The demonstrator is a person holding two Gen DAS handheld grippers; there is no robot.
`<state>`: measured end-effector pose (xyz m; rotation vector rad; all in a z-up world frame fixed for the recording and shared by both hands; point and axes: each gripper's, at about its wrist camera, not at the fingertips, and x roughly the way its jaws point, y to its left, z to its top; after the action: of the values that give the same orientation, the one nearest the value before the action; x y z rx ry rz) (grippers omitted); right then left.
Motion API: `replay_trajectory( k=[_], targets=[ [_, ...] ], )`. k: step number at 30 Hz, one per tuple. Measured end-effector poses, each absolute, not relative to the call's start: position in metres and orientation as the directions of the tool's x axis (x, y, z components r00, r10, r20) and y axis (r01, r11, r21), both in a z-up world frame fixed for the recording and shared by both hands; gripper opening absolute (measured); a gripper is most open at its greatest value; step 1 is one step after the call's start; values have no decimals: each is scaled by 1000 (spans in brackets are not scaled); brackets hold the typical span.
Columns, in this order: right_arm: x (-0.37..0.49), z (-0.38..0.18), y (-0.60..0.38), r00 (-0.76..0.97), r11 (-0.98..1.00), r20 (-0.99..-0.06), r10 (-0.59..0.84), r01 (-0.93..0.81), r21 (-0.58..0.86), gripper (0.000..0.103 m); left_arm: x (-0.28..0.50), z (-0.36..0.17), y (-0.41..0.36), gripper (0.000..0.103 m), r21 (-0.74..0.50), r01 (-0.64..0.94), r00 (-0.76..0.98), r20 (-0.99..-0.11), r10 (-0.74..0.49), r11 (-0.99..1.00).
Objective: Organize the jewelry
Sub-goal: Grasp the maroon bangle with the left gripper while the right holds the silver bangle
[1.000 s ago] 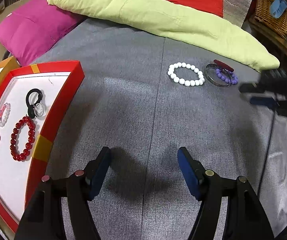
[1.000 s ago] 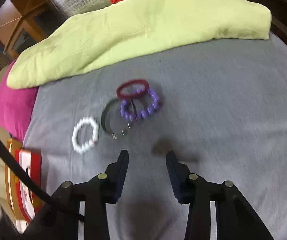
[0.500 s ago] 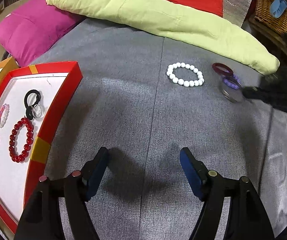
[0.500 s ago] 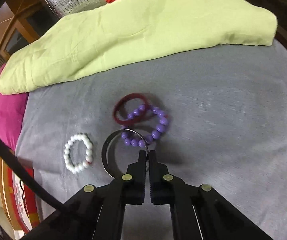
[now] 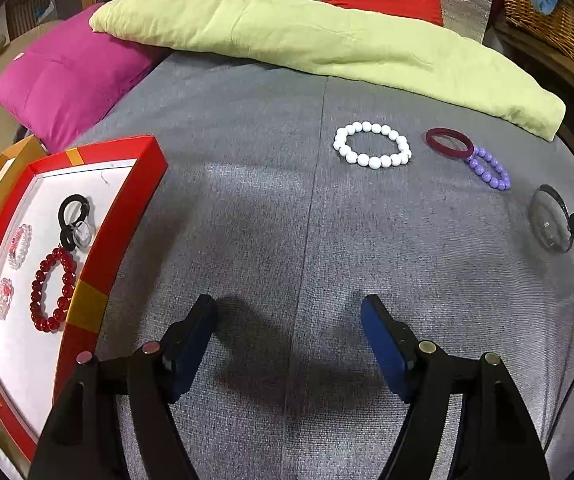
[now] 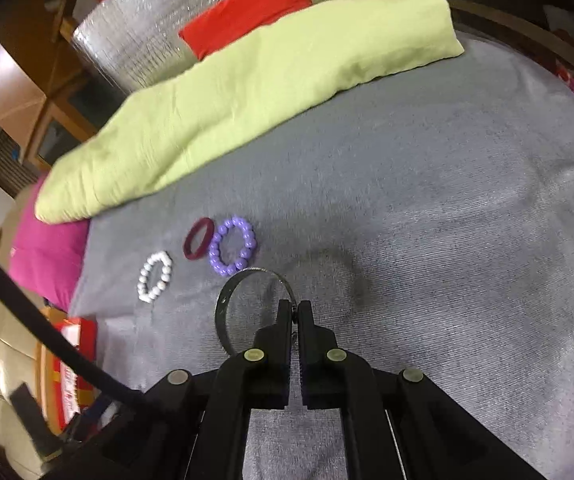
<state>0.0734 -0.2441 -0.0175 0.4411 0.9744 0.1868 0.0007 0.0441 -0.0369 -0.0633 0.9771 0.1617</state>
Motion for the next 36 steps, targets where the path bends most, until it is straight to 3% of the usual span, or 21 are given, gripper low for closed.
replay_trajectory(
  k=[5, 10, 18, 23, 28, 31, 36],
  targets=[
    [88, -43, -228, 484, 945, -835, 263, 45, 324, 3, 0, -38, 41, 76, 36, -168, 557, -821, 125, 985],
    [91, -45, -221, 476, 959, -847, 236, 25, 281, 4, -1, -38, 40, 77, 51, -170, 563, -815, 139, 984],
    [90, -44, -218, 483, 960, -844, 232, 25, 278, 3, -3, -31, 38, 77, 63, -156, 579, -803, 144, 986],
    [92, -42, -220, 477, 941, -830, 289, 19, 339, 3, 1, -9, 20, 77, 38, -74, 633, -771, 76, 997],
    [96, -44, -222, 470, 934, -828, 306, 23, 358, 3, 49, 12, -6, 73, -68, -28, 613, -789, -37, 997],
    [98, -45, -226, 463, 923, -823, 328, 28, 383, 3, 88, 21, -20, 63, -78, -13, 598, -800, -55, 997],
    [104, -47, -236, 454, 908, -814, 362, 28, 419, 3, 152, 14, -36, 62, -63, 23, 532, -844, -66, 998]
  ],
)
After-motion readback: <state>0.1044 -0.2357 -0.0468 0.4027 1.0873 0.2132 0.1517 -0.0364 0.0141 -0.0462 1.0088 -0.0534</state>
